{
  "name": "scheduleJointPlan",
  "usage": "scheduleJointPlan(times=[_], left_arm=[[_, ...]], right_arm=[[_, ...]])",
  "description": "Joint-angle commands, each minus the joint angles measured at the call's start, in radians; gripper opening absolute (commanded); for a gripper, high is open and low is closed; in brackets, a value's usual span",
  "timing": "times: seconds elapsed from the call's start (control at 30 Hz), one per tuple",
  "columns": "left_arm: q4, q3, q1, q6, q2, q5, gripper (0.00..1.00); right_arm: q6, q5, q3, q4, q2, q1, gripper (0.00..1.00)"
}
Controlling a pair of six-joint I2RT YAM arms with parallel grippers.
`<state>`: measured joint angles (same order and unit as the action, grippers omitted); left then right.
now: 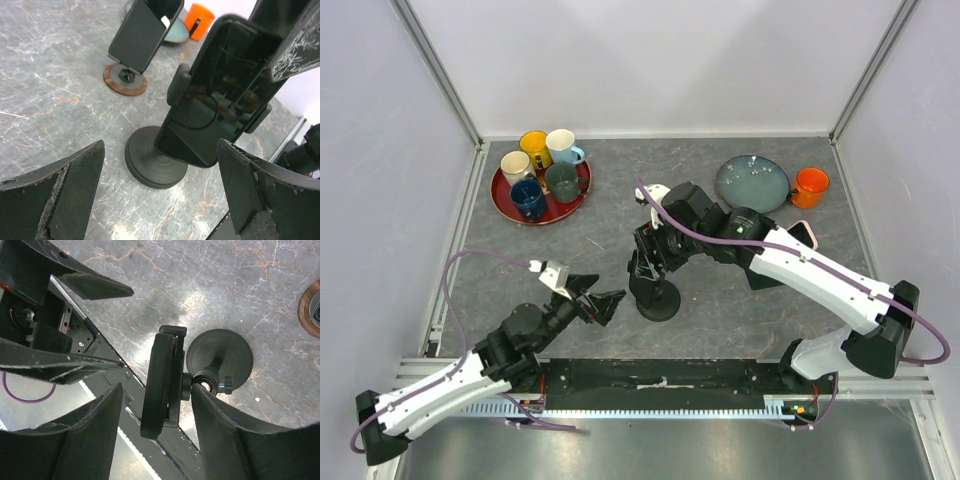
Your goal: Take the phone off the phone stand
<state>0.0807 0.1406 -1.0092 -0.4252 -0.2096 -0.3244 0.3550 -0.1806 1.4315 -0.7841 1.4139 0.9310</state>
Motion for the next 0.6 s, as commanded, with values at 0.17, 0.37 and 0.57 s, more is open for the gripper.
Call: scheduleJointPlan(times=[0.17,0.37,0.57], left_arm=[[0.183,0.014,0.001,0.085,-0.226,0.2,1.0],[0.254,0.016,0.0,0.117,-0.312,0.265,1.0],[0.321,-0.002,0.0,0.128,-0.385,0.278,0.99]], right_arm=[[0.048,0.0,0.003,0.046,0.002,0.009,0.36],[0.058,0.079,0.017,0.055,-0.026,0.011,0.0],[0.102,0.274,-0.002,0.069,-0.101,0.009,0.0]])
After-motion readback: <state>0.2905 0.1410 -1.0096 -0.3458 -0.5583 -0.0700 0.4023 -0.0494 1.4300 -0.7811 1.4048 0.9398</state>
